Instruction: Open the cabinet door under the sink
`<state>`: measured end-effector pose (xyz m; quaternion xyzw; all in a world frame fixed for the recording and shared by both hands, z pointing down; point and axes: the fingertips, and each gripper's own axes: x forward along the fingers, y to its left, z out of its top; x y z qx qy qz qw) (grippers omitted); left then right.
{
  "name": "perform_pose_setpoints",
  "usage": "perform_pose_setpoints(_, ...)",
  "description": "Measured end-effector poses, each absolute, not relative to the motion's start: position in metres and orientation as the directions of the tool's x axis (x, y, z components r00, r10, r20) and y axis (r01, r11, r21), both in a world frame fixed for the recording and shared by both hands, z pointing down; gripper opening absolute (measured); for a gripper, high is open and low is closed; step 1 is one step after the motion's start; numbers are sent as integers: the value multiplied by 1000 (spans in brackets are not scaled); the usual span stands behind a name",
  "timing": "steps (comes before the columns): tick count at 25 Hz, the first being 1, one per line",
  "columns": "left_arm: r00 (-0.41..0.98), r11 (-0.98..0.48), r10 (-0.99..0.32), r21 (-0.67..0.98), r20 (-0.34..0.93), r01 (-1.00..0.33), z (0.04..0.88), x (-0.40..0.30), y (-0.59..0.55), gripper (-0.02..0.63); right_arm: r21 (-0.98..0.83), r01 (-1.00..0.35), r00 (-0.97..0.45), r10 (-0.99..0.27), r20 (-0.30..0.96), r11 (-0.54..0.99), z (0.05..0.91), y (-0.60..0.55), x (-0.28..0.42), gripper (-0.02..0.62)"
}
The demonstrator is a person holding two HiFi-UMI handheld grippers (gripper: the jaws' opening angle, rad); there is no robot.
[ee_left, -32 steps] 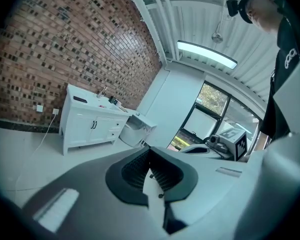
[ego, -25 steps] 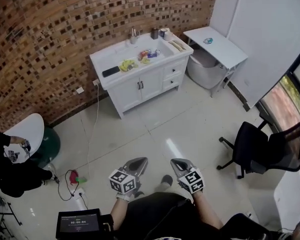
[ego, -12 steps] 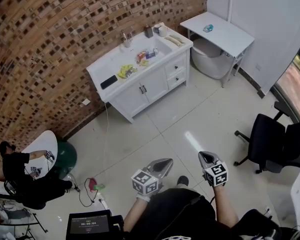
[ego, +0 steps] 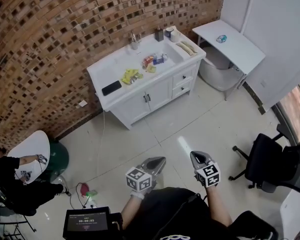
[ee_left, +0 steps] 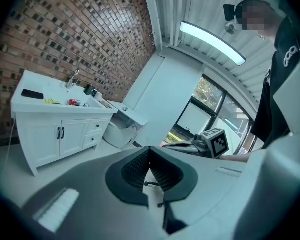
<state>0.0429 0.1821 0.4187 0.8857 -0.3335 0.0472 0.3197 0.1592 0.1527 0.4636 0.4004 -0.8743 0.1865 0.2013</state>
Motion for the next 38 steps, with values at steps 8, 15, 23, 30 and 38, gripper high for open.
perform_pose_setpoints(8, 816, -651, -525, 504, 241, -567, 396, -17, 34, 11, -89, -707, -643, -586, 493, 701, 413, 58, 56, -14)
perform_pose_setpoints(15, 819, -626, -508, 539, 267, -564, 420, -27, -17, 11, -178, -626, -714, -466, 522, 759, 429, 34, 25, -14)
perform_pose_setpoints(23, 717, -495, -591, 537, 370, -684, 455, 6, -72, 11, -226, -529, -795, -384, 470, 818, 443, -68, 75, -14)
perform_pose_setpoints(30, 639, -450, -649, 469, 412, -760, 449, 69, -117, 11, -116, -523, -752, -392, 530, 845, 454, -201, 184, -14)
perform_pose_setpoints(38, 594, -389, -683, 477, 425, -789, 475, 70, -154, 11, -110, -577, -703, -425, 570, 809, 483, -237, 205, -14)
